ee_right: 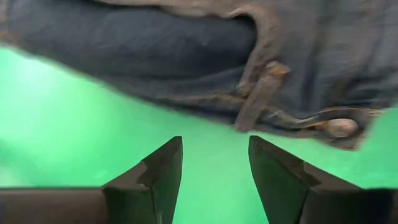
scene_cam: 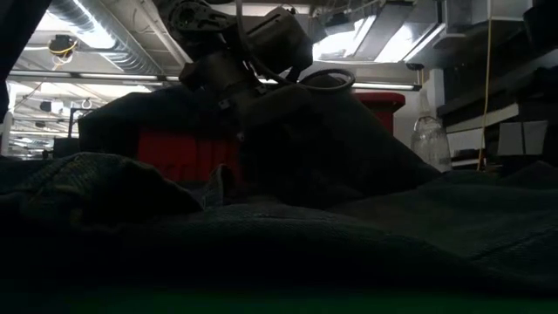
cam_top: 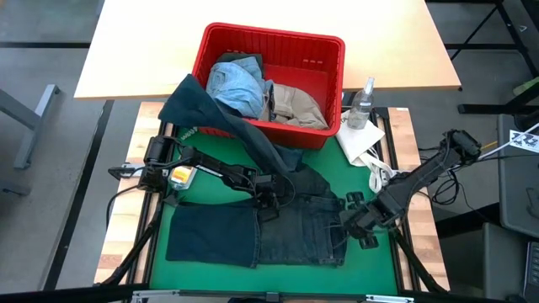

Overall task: Fold laundry
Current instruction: Fold the dark blue jeans

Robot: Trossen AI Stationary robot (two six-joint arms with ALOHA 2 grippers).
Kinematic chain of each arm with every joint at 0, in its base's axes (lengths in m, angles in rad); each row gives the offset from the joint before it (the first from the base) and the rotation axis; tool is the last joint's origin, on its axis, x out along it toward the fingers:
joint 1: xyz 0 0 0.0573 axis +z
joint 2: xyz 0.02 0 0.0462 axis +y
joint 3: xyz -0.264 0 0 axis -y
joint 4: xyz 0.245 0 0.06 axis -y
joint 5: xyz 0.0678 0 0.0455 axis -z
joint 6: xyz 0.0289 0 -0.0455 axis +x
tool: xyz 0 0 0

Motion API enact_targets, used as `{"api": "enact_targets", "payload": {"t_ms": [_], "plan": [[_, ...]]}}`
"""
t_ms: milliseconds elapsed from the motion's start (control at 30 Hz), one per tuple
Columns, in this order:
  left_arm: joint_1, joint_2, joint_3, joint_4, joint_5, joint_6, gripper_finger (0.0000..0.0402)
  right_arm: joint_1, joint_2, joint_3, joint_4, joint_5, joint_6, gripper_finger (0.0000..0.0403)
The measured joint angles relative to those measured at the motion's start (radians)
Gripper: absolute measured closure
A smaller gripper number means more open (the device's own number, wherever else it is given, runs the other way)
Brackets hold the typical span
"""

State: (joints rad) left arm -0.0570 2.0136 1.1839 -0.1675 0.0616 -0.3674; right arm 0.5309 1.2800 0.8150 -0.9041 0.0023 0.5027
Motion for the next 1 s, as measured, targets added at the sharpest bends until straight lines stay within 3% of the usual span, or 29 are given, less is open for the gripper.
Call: {"api": "enact_targets", "payload": {"t_ms": [467,733,1000], "plan": [[-0.054,0.001,0.064,-0.009,-0.019,-0.05,0.0397,0.24,0.071,0.0,0.008,0.15,0.331,0.0217],[-0.084,0.001,0.08,-0.021,-0.078,-0.077,0.0397,0.421,0.172,0.0,0.136,0.199,0.591,0.0217],[-0.083,0.001,0.082,-0.001,-0.079,-0.108,0.0397,0.498,0.308,0.0,0.32,0.251,0.653,0.0217]]}}
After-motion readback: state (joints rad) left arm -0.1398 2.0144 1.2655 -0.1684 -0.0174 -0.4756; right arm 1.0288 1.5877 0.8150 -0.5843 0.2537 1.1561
